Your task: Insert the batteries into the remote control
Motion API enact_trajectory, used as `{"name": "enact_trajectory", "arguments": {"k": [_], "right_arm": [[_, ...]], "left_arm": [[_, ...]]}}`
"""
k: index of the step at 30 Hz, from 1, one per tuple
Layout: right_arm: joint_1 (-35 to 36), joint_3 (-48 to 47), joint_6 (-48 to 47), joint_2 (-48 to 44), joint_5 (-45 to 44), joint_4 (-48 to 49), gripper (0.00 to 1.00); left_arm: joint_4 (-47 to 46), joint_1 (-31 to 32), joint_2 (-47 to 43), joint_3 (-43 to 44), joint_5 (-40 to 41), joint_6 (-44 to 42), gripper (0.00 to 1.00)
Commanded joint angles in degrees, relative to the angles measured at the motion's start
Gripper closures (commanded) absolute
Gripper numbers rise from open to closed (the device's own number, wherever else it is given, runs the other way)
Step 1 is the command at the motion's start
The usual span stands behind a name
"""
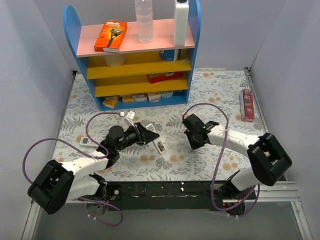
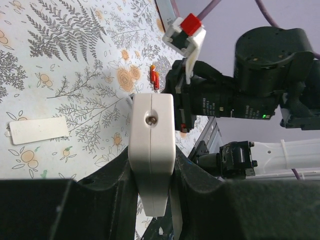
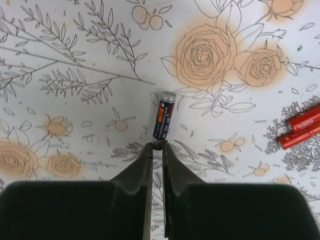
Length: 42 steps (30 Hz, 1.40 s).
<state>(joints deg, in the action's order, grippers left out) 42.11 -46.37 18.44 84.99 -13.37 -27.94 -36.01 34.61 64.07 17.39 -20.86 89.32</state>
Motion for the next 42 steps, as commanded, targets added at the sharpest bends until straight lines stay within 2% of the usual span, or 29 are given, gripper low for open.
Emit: {"name": "enact_trajectory", "arguments": {"k": [1, 9, 13, 21, 26, 35, 42], "right_arm": [[0.8, -0.6, -3.4, -6.6, 0.3, -3.4, 0.98], [2.1, -2.8, -8.8, -15.6, 7.1, -5.5, 0.99], [2.1, -3.0, -8.8, -17.3, 6.8, -7.0, 0.99], [4.2, -10.0, -13.6, -21.3, 20.2, -8.7, 0.99], [6.8, -15.9, -13.8, -20.0, 24.8, -12.1, 0.99], [12.5, -21.1, -10.8, -14.7, 24.9, -14.5, 0.99], [13.4, -22.7, -8.7, -11.7, 21.3, -16.4, 0.99]], "left_arm": [[-5.6, -0.2, 1.6, 0.0, -1.5, 1.1, 1.0], [-11.7, -0.2, 7.6, 1.2, -4.4, 3.2, 1.0], [-14.3, -0.3, 9.9, 1.2, -4.8, 4.5, 1.0], [-19.1, -0.2, 12.6, 1.3, -7.3, 8.1, 1.0], [-22.9, -0.1, 14.5, 1.6, -8.4, 10.6, 1.0], [-25.6, 1.1, 15.8, 3.0, -8.2, 13.3, 1.0], [-26.1, 1.2, 15.1, 3.2, -8.1, 13.8, 1.0]]}}
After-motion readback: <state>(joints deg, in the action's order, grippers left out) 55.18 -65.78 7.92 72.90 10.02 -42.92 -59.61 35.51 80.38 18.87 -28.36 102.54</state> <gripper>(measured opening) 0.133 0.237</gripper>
